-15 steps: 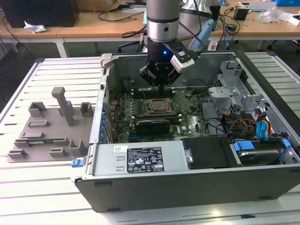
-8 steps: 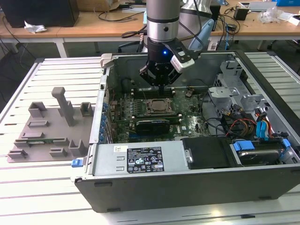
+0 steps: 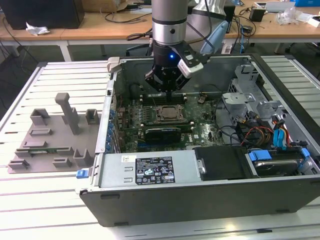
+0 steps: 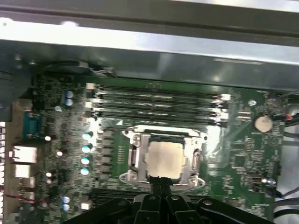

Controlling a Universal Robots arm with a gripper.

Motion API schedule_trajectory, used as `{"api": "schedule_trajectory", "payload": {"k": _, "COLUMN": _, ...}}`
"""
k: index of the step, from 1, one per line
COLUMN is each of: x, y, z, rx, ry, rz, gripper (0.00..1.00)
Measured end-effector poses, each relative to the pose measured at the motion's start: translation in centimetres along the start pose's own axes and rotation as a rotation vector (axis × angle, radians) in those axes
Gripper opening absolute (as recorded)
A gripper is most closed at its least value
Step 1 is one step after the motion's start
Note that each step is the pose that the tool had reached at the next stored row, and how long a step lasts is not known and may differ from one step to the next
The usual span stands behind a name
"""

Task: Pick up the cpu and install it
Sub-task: 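Install the first cpu locking lever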

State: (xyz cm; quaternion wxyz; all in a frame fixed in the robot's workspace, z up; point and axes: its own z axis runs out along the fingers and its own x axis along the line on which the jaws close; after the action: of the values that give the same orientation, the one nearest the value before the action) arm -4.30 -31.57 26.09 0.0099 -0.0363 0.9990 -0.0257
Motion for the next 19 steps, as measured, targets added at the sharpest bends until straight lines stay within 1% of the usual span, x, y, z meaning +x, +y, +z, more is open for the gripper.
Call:
{"api": "schedule_trajectory", "payload": {"k": 1, "x": 0.51, "y": 0.04, "z": 0.0, "rx": -0.0001, "ry": -0.0001, "rz": 0.0, "gripper": 0.11}}
{"api": "schedule_trajectory", "payload": {"k": 5, "x": 1.68, "y": 0.13, "z": 0.01, "rx": -0.0001, "ry": 0.0, "rz": 0.0, "gripper": 0.11}}
{"api": "schedule_trajectory", "payload": {"k": 7, "x": 2.37, "y": 0.18, "z": 0.01, "rx": -0.0001, "ry": -0.0001, "rz": 0.0, "gripper": 0.11}}
{"api": "schedule_trajectory", "payload": {"k": 8, "x": 2.84, "y": 0.21, "z": 0.02, "rx": -0.0001, "ry": 0.0, "rz": 0.0, "gripper": 0.11}}
{"api": "schedule_trajectory", "payload": {"k": 12, "x": 4.06, "y": 0.31, "z": 0.02, "rx": -0.001, "ry": -0.0001, "rz": 0.0, "gripper": 0.11}}
{"api": "schedule_trajectory", "payload": {"k": 13, "x": 4.48, "y": 0.34, "z": 0.03, "rx": -0.0012, "ry": -0.0002, "rz": 0.0, "gripper": 0.11}}
{"api": "schedule_trajectory", "payload": {"k": 14, "x": 4.85, "y": 0.36, "z": 0.03, "rx": -0.0031, "ry": -0.0003, "rz": 0.0, "gripper": 0.11}}
{"api": "schedule_trajectory", "payload": {"k": 15, "x": 5.01, "y": 0.37, "z": 0.03, "rx": -0.0139, "ry": -0.0011, "rz": 0.0, "gripper": 0.11}}
{"api": "schedule_trajectory", "payload": {"k": 16, "x": 5.09, "y": 0.38, "z": 0.03, "rx": -0.0269, "ry": -0.002, "rz": 0.0, "gripper": 0.11}}
{"api": "schedule_trajectory", "payload": {"k": 17, "x": 5.19, "y": 0.39, "z": 0.02, "rx": -0.054, "ry": -0.004, "rz": 0.001, "gripper": 0.11}}
{"api": "schedule_trajectory", "payload": {"k": 18, "x": 5.23, "y": 0.39, "z": 0.02, "rx": -0.0703, "ry": -0.0051, "rz": 0.001, "gripper": 0.11}}
{"api": "schedule_trajectory", "payload": {"k": 19, "x": 5.29, "y": 0.39, "z": 0.02, "rx": -0.0896, "ry": -0.0065, "rz": 0.002, "gripper": 0.11}}
